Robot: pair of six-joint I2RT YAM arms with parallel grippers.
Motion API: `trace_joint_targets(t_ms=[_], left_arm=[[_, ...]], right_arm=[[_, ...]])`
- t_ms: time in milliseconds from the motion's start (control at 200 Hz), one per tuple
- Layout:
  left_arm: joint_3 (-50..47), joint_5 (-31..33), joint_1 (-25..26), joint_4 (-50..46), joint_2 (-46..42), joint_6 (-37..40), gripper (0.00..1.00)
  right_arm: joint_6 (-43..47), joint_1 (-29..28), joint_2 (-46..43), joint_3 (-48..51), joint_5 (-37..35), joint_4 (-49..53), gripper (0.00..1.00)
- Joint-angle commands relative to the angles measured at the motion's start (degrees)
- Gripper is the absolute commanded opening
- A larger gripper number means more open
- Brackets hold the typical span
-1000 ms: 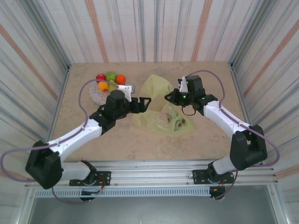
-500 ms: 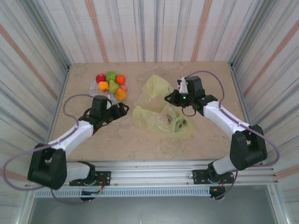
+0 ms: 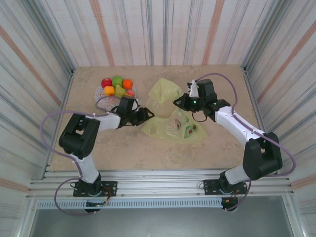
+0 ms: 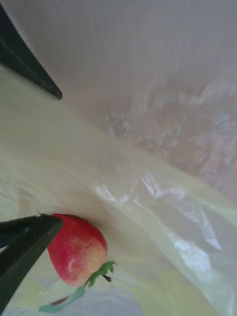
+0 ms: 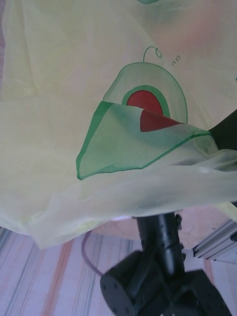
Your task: Place the fruits into the plastic bag
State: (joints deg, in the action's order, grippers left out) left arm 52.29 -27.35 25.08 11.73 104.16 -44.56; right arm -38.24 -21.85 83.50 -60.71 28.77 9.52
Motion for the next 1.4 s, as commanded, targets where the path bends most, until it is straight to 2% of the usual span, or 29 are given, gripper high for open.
trace_joint_targets(t_ms=[0, 100, 200, 286, 481, 636, 741, 912, 1037, 1247, 1318, 1398], left_arm=[[1.31, -3.66, 1.43, 6.22, 1.52, -2.70, 0.46], [0.34, -4.83, 1.73, 8.08, -1.62, -2.98, 0.23], [-1.15, -6.46, 2.28, 7.92, -8.18, -3.17, 0.09], [-1.34, -6.40, 4.59, 4.21, -14.85, -1.57, 0.05], [0.88, -0.64, 10.43, -6.84, -24.82, 2.92, 0.01], [0.90, 6.34, 10.28, -12.22, -24.45, 5.39, 0.02], [2.26, 5.65, 9.55, -13.99, -21.90, 7.40, 0.12], [2.10, 4.85, 6.76, -15.47, -24.10, 9.54, 0.55], [2.29, 6.27, 3.24, -20.74, -28.41, 13.59, 0.73], [0.96, 10.02, -8.03, -27.64, -35.37, 15.28, 0.89], [1.49, 13.79, -11.65, -30.00, -35.22, 15.67, 0.93], [3.62, 18.13, -13.46, -31.90, -32.31, 18.04, 0.95]], right_arm=[[2.93, -0.09, -0.60, -2.45, 0.39, 1.55, 0.00], [7.78, 0.54, -1.54, -4.70, -3.08, 8.14, 0.00], [14.41, 1.22, -2.49, -7.84, -9.42, 17.30, 0.00], [19.24, 1.44, -3.34, -9.83, -15.80, 23.61, 0.00], [24.88, 1.70, -3.46, -12.18, -26.86, 30.37, 0.00], [25.59, 1.69, -2.02, -12.53, -28.27, 30.64, 0.00], [25.00, 1.63, -1.07, -12.39, -26.47, 29.61, 0.00], [23.61, 2.03, -0.81, -11.26, -23.25, 26.61, 0.00], [22.86, 2.39, -0.68, -9.90, -20.52, 23.90, 0.00], [22.95, 2.36, -0.29, -9.87, -18.09, 21.32, 0.00], [22.86, 2.35, 0.06, -10.05, -17.39, 20.68, 0.00], [22.77, 2.39, 0.63, -10.27, -16.53, 20.32, 0.00]])
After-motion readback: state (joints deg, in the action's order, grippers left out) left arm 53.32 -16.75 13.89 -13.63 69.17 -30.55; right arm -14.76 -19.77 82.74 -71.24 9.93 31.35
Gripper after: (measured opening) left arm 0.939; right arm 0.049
